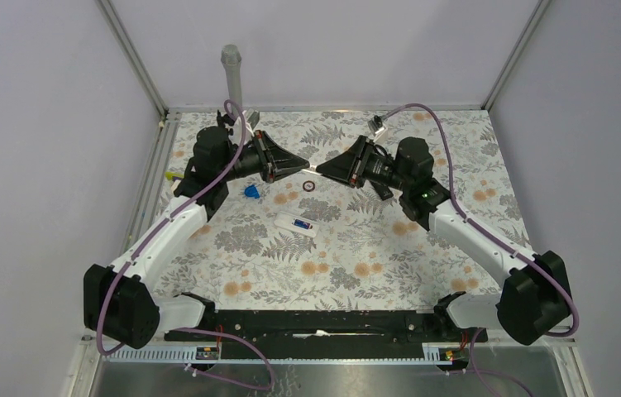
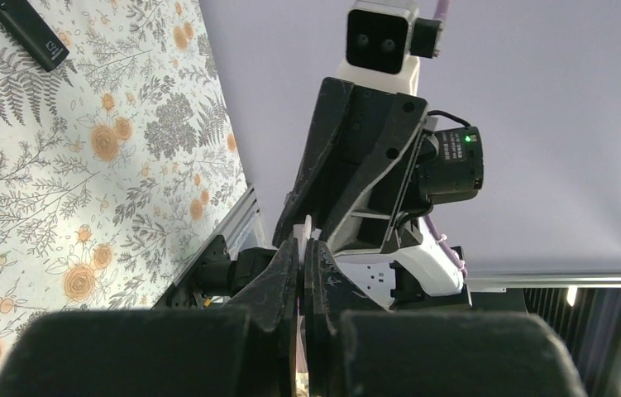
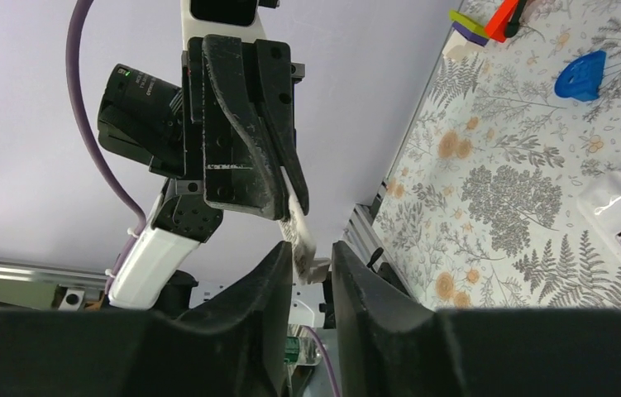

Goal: Load the batteries into the remote control
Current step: Adjust the battery cover.

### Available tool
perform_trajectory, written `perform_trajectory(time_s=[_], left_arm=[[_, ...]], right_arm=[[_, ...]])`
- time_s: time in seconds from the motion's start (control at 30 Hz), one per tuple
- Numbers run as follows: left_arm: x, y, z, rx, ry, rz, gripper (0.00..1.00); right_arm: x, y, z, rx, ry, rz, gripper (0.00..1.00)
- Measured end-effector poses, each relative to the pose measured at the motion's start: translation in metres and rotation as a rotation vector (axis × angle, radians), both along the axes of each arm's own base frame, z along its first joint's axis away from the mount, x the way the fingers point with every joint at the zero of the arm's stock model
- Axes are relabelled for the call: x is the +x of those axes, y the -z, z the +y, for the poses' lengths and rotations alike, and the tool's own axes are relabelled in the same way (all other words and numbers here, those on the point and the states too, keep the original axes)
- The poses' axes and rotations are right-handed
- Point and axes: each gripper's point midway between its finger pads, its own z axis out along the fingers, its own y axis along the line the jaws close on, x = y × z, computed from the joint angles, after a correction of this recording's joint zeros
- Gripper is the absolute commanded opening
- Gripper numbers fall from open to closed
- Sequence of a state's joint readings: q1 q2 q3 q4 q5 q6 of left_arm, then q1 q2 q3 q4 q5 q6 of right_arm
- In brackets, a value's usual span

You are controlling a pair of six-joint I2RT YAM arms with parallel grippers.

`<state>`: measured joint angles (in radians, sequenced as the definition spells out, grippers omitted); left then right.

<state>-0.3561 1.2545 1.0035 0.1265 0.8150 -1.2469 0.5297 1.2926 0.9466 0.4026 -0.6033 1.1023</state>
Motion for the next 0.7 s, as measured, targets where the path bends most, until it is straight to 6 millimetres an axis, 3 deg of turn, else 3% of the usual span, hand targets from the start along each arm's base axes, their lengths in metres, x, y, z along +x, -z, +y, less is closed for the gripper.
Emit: perform_trajectory(time_s=[0.2,0.27,0.33,0.4,0.5,0.7], left_arm=[[-0.002,0.001,0.002,-0.002,-0.003,0.0,0.0],[-0.002,0.002,0.002,-0.001,-0.002,0.004,0.06],[-0.003,0.004,0.002,0.001,-0.002,0.007,0.2],[-0.003,0.007,0.002,0.006,-0.002,0.008,0.44],[-0.004,0.012,0.003,0.023,-0.008,0.008,0.71],[-0.006,0.027,0.012,0.114,-0.058,-0.022,0.98]], right_arm=[[0.0,0.003,0.003,0.034,-0.011,0.027,0.07],[-0.001,0.005,0.003,0.042,-0.014,0.039,0.02],[-0.001,0.007,0.003,0.048,-0.014,0.045,0.0],[-0.002,0.009,0.003,0.052,-0.014,0.045,0.0],[-0.003,0.016,0.002,0.051,-0.011,0.052,0.0],[-0.007,0.051,-0.004,0.021,0.024,0.125,0.0]])
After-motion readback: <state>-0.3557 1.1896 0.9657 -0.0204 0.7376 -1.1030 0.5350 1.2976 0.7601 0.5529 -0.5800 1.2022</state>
